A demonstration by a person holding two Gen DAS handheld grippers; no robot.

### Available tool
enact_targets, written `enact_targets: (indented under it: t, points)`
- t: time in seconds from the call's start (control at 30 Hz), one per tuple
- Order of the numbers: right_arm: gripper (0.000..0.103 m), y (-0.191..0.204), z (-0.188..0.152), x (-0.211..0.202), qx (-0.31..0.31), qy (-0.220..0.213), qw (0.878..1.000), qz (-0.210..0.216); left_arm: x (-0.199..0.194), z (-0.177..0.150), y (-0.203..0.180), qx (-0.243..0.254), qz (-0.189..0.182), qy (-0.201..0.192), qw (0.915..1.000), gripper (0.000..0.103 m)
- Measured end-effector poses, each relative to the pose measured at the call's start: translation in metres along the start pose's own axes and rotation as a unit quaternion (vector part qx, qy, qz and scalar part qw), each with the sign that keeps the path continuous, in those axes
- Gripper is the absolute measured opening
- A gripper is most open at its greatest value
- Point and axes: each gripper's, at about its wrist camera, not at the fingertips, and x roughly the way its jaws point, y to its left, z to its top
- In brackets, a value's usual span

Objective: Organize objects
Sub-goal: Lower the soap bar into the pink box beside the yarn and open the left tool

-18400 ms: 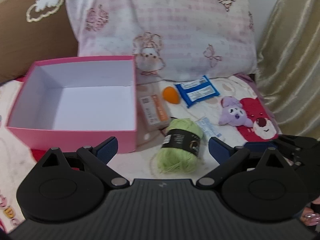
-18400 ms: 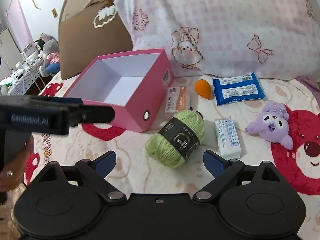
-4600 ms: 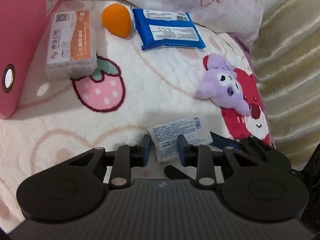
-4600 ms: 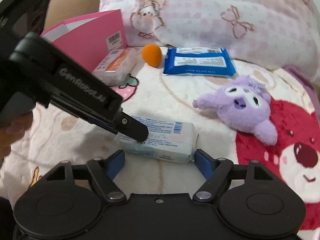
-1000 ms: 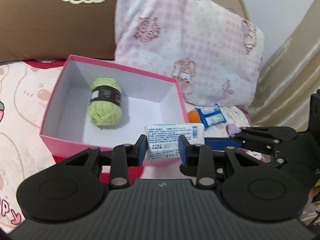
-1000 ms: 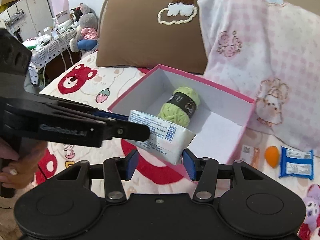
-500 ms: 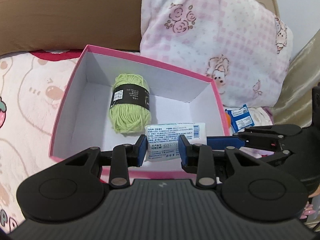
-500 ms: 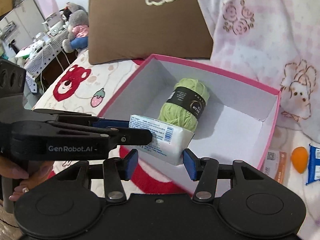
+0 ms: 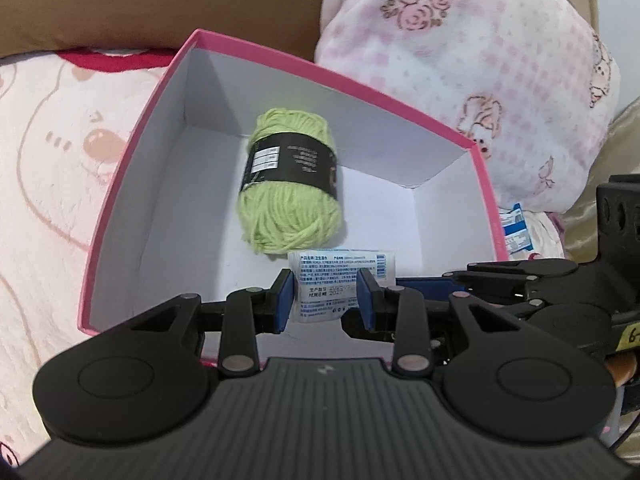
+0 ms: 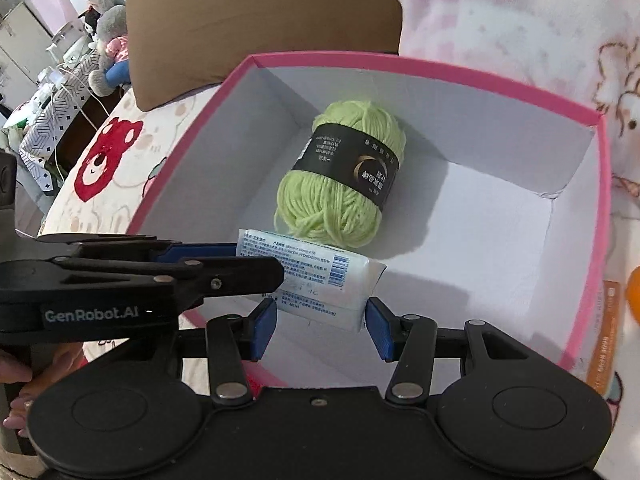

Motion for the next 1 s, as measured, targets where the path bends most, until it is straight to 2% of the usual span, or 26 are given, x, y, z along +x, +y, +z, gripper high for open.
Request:
enact_targets:
  t: [0.43, 0.53, 0.7, 0.83, 1.0]
  points:
    - [0.052, -0.002, 0.002, 0.028, 0.011, 0.017, 1.0, 0.0, 0.015, 0.004, 0.013, 0.012, 0.021, 0.014, 0.9996, 0.031]
    - [0.052, -0.001, 0.004, 0.033, 0.005, 0.019, 1.0, -0.011, 0.019, 0.004, 0.016, 0.007, 0.021, 0.015, 0.9996, 0.031]
    - [0.052, -0.008, 0.006, 0.043, 0.034, 0.037, 0.999, -0.007, 0.023, 0.005, 0.02, -0.001, 0.029, 0.01, 0.9995, 0.031]
    - [0.053, -0.006, 0.008, 0.039, 0.028, 0.031, 0.999, -0.016, 0.024, 0.005, 0.024, -0.016, 0.021, 0.011, 0.9996, 0.039]
    - [0.055, -0.004, 0.006, 0.02, 0.016, 0.012, 1.0, -0.02, 0.015, 0.007, 0.018, -0.014, 0.033, 0.01, 0.9993, 0.056]
